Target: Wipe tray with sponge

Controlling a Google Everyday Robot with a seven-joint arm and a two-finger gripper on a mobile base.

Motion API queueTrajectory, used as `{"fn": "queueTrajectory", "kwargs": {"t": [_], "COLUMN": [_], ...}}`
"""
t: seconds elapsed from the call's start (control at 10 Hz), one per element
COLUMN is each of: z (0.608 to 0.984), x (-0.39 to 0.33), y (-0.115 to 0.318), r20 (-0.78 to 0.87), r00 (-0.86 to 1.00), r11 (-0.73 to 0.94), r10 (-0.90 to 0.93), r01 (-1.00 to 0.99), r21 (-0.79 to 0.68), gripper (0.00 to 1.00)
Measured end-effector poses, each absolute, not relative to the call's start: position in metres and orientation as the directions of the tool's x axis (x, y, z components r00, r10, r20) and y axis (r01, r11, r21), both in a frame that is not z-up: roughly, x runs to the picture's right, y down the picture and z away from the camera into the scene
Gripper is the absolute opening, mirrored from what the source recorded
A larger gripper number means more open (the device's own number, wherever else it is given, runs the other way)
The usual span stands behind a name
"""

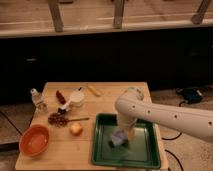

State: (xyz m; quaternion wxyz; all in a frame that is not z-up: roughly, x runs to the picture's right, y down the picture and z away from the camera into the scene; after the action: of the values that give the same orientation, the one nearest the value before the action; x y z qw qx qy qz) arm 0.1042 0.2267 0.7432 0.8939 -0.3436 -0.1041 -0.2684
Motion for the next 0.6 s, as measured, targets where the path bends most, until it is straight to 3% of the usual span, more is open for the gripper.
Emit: {"fn": "queueTrajectory", "kwargs": {"t": [0.6], "z": [0.744], "x": [0.079], "y": [0.23], "r20": [0.381], "r00": [0.808], "r11": [0.602], "r10": [-0.45], "r01": [0.589], "r21": [-0.539], "gripper": [0.05]}}
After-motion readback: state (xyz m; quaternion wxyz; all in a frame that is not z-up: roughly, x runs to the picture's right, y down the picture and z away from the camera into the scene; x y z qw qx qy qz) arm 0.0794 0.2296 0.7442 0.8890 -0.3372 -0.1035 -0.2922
